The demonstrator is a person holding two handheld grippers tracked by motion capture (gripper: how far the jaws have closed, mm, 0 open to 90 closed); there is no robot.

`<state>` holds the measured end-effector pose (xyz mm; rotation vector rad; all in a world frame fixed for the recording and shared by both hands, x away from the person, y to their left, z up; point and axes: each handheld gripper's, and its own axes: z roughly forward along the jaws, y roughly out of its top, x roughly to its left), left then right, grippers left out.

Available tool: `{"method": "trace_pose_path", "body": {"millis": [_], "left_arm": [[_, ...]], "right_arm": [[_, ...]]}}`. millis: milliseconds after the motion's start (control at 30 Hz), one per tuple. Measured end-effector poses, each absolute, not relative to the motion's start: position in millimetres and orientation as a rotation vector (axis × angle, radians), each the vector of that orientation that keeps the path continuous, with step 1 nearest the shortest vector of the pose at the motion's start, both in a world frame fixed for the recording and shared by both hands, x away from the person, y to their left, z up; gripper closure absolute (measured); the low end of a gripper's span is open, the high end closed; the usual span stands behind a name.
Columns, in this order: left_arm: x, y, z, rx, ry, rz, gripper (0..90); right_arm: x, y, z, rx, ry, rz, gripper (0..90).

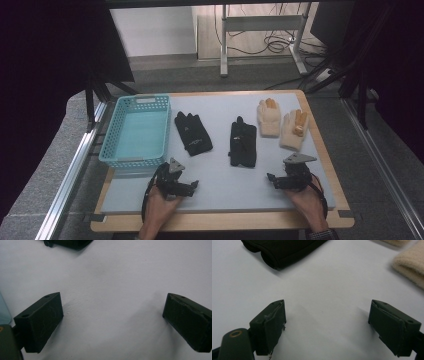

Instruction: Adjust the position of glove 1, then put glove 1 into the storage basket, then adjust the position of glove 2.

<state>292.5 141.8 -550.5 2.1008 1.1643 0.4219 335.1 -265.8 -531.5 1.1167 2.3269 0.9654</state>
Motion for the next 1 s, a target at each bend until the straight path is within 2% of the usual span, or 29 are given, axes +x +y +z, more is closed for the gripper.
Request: {"method": "trace_pose_path", "body": {"millis": [1000], "left_arm": [[292.4, 142.0, -550.5, 2.1, 1.164, 0.421, 3.5]], "right_arm": [[335.2, -267.1, -531.0, 1.122, 2.321, 0.975, 14.3]]}}
